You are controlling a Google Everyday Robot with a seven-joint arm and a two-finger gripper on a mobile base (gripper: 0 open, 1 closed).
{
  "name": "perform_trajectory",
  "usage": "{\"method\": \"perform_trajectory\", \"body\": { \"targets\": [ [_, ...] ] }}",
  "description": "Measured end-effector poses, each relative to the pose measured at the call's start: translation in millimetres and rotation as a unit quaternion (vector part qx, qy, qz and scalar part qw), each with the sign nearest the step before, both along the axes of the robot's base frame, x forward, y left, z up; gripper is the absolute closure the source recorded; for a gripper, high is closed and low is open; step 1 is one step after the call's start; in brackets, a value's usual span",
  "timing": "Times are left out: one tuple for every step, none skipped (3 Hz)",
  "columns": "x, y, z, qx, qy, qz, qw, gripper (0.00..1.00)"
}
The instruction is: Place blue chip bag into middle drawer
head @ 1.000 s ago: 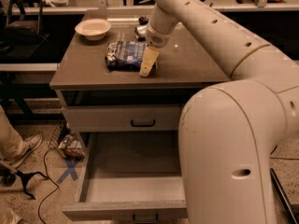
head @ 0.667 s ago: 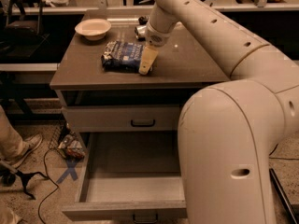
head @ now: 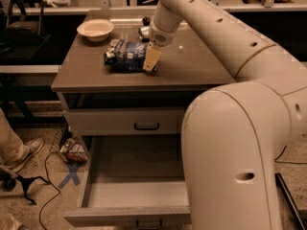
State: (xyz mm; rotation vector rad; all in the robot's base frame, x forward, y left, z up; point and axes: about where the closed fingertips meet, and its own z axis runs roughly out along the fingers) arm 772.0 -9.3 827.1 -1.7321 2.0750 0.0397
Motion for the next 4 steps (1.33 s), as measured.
{"method": "perform_trajectory", "body": {
  "targets": [
    [-1, -1, 3, 0.001, -0.001, -0.001, 1.0000, 1.00],
    [-28, -32, 33, 0.037, -0.021, -0.038, 0.9984, 1.00],
    [-81, -85, 82, 0.088, -0.055, -0.105, 0.9890, 1.00],
    [-133, -127, 103, 0.110, -0.061, -0.149, 0.9807, 1.00]
  ]
}}
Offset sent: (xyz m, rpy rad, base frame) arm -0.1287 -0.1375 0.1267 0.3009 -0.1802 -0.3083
